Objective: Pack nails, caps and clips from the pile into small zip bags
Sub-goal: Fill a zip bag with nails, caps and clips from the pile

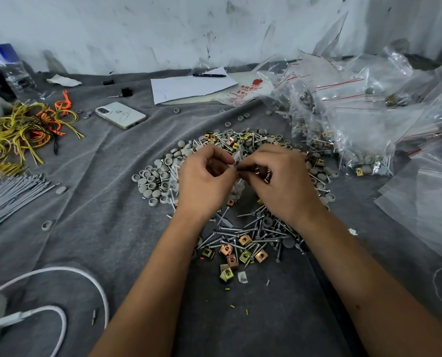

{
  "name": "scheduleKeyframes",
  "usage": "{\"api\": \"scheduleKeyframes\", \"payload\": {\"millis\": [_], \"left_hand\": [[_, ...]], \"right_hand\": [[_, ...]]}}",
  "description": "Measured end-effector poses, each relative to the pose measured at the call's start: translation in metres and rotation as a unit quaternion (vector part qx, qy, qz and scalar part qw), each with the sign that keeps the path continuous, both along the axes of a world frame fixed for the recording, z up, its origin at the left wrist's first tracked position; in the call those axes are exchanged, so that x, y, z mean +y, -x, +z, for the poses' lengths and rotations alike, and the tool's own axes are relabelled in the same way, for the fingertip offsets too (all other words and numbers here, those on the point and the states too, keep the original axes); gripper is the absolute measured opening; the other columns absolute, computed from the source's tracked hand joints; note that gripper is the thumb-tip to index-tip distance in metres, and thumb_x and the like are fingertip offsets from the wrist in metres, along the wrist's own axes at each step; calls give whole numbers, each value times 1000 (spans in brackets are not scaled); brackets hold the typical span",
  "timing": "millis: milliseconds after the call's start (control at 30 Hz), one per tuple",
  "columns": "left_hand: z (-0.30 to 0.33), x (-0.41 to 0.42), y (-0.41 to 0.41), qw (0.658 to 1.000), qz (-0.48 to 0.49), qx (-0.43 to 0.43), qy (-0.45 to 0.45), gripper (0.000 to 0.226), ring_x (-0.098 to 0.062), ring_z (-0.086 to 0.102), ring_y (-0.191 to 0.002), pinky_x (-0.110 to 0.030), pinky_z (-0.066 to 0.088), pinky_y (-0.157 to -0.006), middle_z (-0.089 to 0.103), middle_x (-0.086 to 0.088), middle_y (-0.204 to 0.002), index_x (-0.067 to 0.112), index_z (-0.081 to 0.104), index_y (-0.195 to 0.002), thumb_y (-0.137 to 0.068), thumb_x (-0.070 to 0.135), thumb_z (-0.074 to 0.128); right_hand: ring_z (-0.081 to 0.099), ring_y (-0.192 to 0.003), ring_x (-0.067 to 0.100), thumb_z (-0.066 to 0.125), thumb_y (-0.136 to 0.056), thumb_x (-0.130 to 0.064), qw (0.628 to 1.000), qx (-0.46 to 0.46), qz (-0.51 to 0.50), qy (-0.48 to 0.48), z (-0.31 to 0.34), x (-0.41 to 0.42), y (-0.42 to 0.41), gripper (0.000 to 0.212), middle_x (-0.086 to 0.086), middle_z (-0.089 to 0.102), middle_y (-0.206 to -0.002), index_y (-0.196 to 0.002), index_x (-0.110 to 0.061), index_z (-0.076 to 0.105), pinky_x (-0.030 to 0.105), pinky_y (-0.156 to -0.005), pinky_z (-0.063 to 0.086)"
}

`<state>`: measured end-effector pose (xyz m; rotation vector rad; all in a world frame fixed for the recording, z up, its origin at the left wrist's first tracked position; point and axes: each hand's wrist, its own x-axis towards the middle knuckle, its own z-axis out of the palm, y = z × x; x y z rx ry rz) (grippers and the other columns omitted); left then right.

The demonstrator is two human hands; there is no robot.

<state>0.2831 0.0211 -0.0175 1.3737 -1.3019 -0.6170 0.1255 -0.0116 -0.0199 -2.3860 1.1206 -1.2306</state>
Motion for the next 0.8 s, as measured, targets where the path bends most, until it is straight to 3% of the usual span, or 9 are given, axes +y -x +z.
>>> {"api": "scheduleKeyframes", "payload": {"millis": [233, 333, 400, 467, 567, 667, 800], "left_hand": [[1, -1, -5, 995, 60, 77, 30, 18, -11, 53, -57, -24, 44, -52, 58, 0, -63, 13, 68, -83, -82, -4, 69], [2, -2, -8, 984, 106, 132, 54, 18, -13, 55, -60, -26, 45, -55, 61, -2, -68, 15, 69, -83, -79, -1, 66], [2, -3, -10, 977, 129, 157, 58, 17, -20, 55, -64, -33, 46, -59, 63, -9, -73, 15, 70, -84, -79, -1, 66], [2, -5, -11, 973, 146, 168, 59, 17, -22, 55, -67, -35, 46, -62, 64, -11, -75, 15, 69, -82, -80, -1, 66], [3, -4, -11, 971, 150, 178, 57, 14, -22, 56, -67, -35, 46, -62, 64, -10, -74, 17, 68, -80, -76, 4, 66], [3, -3, -10, 972, 144, 180, 51, 12, -23, 56, -67, -34, 46, -61, 65, -11, -76, 16, 69, -82, -74, 8, 65], [2, -5, -10, 972, 147, 175, 47, 18, -22, 56, -67, -35, 45, -62, 65, -12, -76, 15, 69, -83, -81, -2, 67]], "right_hand": [[58, -97, 16, 66, -96, -11, 992, 115, -4, -56, -5, -3, 2, 24, -2, 59, -105, -116, -21, 76, 34, -81, 51], [58, -94, 0, 70, -94, -10, 997, 57, -9, -49, -4, -1, -1, 33, -7, 63, -110, -125, -21, 65, 13, -79, 45], [57, -84, -7, 76, -90, -14, 997, 27, -4, -67, -2, 1, -1, 38, -14, 63, -102, -122, -23, 58, 9, -73, 42], [58, -87, -4, 79, -88, -18, 994, 69, 32, -81, -2, 1, 0, 34, -16, 62, -101, -117, -26, 64, 18, -78, 48], [53, -103, 10, 77, -89, -30, 970, 218, 75, -74, -3, 3, 0, 23, -12, 58, -102, -112, -32, 73, 38, -89, 50], [50, -102, 9, 75, -90, -34, 966, 227, 80, -93, -4, 3, -2, 25, -15, 52, -100, -116, -35, 72, 39, -88, 50], [54, -103, 13, 70, -95, -31, 972, 215, 61, -78, -7, 2, -2, 18, -11, 57, -101, -110, -23, 73, 42, -90, 51]]}}
